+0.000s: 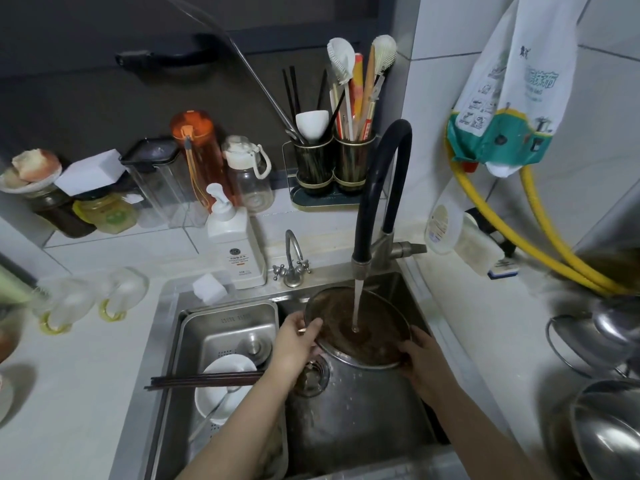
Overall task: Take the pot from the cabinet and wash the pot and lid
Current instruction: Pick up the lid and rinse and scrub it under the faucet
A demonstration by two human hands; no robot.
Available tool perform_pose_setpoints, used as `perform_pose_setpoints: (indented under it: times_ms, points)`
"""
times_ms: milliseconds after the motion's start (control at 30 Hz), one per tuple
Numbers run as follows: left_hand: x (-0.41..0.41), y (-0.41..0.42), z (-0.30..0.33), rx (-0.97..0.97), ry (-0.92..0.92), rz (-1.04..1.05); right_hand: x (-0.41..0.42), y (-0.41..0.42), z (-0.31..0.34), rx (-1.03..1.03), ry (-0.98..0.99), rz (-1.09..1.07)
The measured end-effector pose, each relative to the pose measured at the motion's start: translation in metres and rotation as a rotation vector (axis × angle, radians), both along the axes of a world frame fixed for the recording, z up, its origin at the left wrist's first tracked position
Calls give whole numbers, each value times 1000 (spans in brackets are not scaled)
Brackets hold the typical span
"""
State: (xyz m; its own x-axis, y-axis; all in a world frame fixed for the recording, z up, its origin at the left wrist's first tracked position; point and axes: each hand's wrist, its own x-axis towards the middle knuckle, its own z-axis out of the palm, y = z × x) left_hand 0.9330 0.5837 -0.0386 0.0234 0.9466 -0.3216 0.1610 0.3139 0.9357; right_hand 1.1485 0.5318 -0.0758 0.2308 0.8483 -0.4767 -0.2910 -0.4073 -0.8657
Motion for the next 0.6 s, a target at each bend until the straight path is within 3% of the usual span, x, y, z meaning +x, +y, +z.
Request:
perform_pose_setpoints:
  times_ms: [167,267,367,500,600]
  points:
    - [-11,-12,-8,437,692,-499,-6,10,23,-100,-21,-24]
    - [-4,-23,-8,484,789,-767,-10,16,35,-137,-79,12]
    - [1,-23,-9,455,570,-694,-15,19,43,-108,-100,32]
    - [2,-21,4,235,156,-420,-30,23,51,-9,-127,73]
    - [4,-15,8,70,-152,-190,-47,25,49,58,-256,236]
